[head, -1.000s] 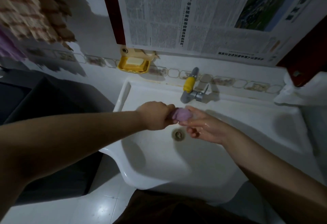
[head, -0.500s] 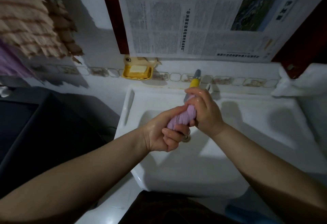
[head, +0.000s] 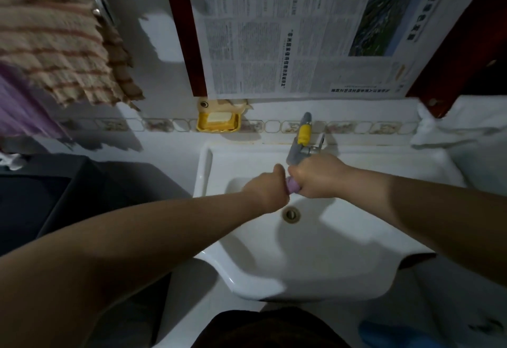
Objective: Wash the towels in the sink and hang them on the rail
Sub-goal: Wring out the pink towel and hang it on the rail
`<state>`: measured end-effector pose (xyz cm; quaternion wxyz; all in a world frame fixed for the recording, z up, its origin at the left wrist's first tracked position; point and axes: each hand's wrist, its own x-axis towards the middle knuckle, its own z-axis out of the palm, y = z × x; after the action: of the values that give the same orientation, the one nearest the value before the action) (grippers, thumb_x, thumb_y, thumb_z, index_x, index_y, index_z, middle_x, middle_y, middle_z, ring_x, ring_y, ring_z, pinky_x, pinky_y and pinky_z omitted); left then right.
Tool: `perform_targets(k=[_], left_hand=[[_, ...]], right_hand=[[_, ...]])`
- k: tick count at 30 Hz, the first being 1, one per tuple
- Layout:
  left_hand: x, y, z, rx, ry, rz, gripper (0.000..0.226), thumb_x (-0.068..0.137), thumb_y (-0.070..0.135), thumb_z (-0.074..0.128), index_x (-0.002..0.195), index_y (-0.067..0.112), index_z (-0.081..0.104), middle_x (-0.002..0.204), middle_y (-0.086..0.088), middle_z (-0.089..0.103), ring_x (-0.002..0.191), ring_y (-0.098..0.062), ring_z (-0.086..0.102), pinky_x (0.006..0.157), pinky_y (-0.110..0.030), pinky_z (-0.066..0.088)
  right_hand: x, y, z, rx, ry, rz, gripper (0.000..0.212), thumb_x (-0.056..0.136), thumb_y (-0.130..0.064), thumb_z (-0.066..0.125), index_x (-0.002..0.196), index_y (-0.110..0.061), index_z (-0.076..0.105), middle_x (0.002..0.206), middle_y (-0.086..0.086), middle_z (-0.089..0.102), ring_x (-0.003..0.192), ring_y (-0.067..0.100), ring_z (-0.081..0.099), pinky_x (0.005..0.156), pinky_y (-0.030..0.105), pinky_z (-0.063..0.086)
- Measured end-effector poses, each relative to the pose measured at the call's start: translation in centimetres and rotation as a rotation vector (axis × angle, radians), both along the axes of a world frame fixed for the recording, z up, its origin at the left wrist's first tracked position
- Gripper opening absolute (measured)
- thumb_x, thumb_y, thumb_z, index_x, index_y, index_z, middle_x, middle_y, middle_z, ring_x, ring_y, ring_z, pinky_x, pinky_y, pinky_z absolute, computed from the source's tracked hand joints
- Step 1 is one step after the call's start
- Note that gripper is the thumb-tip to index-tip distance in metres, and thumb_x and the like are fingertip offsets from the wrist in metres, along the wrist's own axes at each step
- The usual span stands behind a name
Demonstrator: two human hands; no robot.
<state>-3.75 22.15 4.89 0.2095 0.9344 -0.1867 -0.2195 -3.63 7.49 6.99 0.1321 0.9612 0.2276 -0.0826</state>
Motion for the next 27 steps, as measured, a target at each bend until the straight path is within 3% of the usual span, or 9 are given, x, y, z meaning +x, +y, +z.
perform_targets(k=[2,5,8,12,17,21,27], left_hand=[[0.3,-0.3,0.0,0.105,-0.222,-0.149,0.039,0.096,0.031,0.045,0.126,0.009,0.033,0.106,-0.016,0.062,0.091,-0.037,0.060,0.066,-0.035,0.037],[1.2,-1.1,1.2,0.235,-0.410,-0.412,0.044,0.100,0.040,0.035,0.131,0.011,0.032,0.101,-0.014,0.062,0.078,-0.032,0.054,0.063,-0.034,0.035],[2.2,-1.7,2.5,0.311,-0.540,-0.597,0.043,0.100,0.042,0.032,0.131,0.011,0.034,0.087,-0.012,0.058,0.078,-0.033,0.057,0.063,-0.034,0.036],[3.0,-1.8,2.9,0.353,-0.716,-0.745,0.051,0.100,0.049,0.026,0.130,0.009,0.037,0.088,-0.013,0.064,0.076,-0.034,0.062,0.061,-0.032,0.036],[4.0,-2.1,3.0,0.313,-0.867,-0.835,0.062,0.095,0.059,0.017,0.126,0.011,0.040,0.084,-0.010,0.067,0.072,-0.034,0.063,0.058,-0.031,0.037],[4.6,-2.3,2.7,0.238,-0.939,-0.862,0.059,0.082,0.065,-0.005,0.110,0.020,0.021,0.076,-0.008,0.066,0.063,-0.032,0.062,0.055,-0.030,0.036],[4.6,-2.6,2.9,0.259,-0.935,-0.880,0.049,0.087,0.063,0.003,0.106,0.020,0.017,0.074,-0.008,0.064,0.061,-0.033,0.061,0.055,-0.030,0.031]], right_hand=[[-1.2,-0.5,-1.0,0.151,0.033,-0.201,0.035,0.091,-0.047,0.048,0.098,-0.015,0.059,0.100,0.010,0.066,0.091,0.033,0.062,0.065,0.031,0.043],[-3.0,-0.9,-3.0,0.514,0.072,-0.458,0.032,0.089,-0.037,0.055,0.084,-0.007,0.062,0.091,0.014,0.067,0.089,0.032,0.061,0.066,0.032,0.042],[-4.0,-0.5,-3.8,0.952,0.125,-0.712,0.020,0.079,-0.017,0.066,0.064,-0.008,0.056,0.063,0.004,0.057,0.069,0.023,0.055,0.057,0.029,0.036],[-4.8,0.6,-3.4,1.299,0.243,-0.961,0.020,0.075,-0.006,0.067,0.061,-0.012,0.053,0.041,-0.008,0.042,0.045,0.014,0.037,0.041,0.019,0.028],[-5.4,1.0,-2.3,1.535,0.393,-1.092,0.026,0.079,-0.002,0.058,0.066,-0.016,0.040,0.053,0.003,0.031,0.035,0.011,0.021,0.039,0.014,0.016],[-5.6,1.0,-2.3,1.631,0.420,-1.132,0.026,0.078,-0.002,0.059,0.068,-0.017,0.040,0.049,0.000,0.030,0.036,0.011,0.019,0.040,0.017,0.015],[-5.7,1.0,-2.5,1.681,0.434,-1.151,0.024,0.076,-0.002,0.059,0.068,-0.016,0.041,0.044,-0.004,0.030,0.037,0.012,0.020,0.043,0.020,0.013]])
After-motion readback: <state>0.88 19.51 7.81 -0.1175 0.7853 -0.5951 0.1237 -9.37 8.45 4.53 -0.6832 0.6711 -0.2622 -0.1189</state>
